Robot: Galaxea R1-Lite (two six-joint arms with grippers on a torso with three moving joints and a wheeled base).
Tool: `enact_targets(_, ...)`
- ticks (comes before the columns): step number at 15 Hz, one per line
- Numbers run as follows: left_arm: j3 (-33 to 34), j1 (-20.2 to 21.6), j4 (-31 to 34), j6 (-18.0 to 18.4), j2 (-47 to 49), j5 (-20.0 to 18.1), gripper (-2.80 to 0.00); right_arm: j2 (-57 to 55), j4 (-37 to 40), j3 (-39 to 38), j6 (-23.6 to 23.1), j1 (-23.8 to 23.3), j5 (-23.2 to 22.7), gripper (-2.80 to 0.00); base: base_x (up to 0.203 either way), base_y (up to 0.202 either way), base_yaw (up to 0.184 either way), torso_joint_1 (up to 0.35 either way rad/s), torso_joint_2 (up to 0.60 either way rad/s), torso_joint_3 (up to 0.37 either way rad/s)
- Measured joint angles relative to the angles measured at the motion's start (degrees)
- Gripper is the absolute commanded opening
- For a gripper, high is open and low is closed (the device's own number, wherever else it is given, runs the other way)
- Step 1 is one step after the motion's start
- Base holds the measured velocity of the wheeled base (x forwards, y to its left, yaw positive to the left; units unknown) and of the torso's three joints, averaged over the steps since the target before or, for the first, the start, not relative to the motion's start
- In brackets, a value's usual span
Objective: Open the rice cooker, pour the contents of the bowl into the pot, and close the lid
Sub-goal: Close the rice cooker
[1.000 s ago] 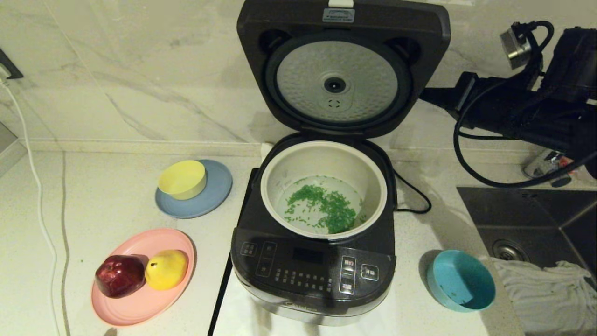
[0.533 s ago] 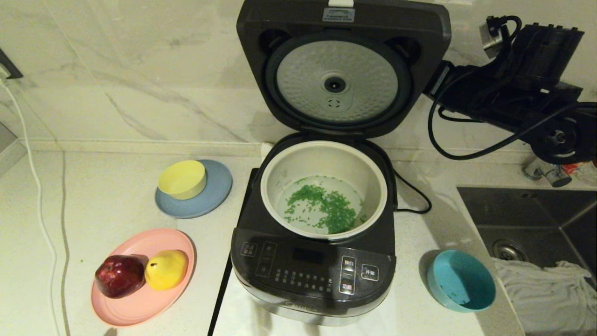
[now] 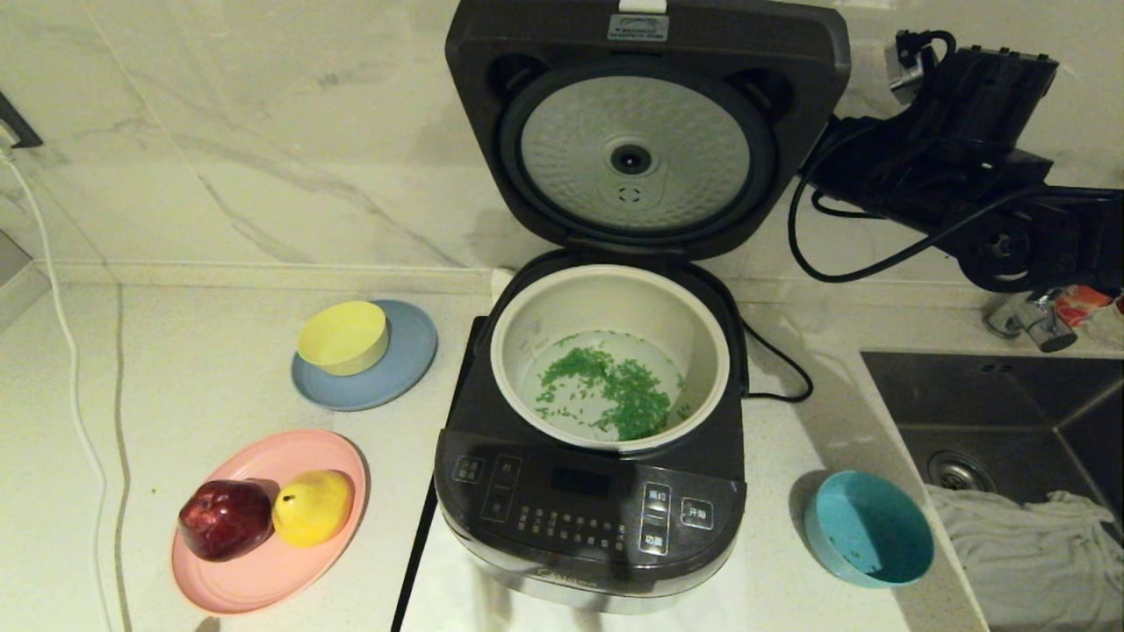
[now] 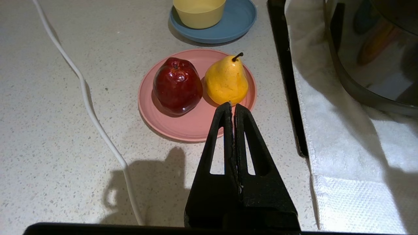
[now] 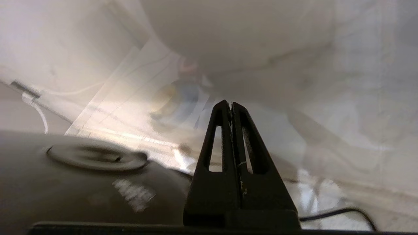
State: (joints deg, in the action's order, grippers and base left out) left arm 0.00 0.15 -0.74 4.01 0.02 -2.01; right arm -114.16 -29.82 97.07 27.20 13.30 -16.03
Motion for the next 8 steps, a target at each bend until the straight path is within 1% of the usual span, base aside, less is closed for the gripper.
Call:
enact_targets(4,0.0,0.01,-0.01,0.0,0.0,-0.01,-2.8,-1.82,0.66,4.41,0.09,-0.16,-0.12,-2.8,0.0,0.0,0.0,0.0,0.0,0.0)
enact_targets(8,0.0,0.01,-0.02,0.01,0.0,0.0,-2.8,-1.86,2.06,5.49,0.26,0.88,-0.39,-2.8,0.0,0.0,0.0,0.0,0.0,0.0)
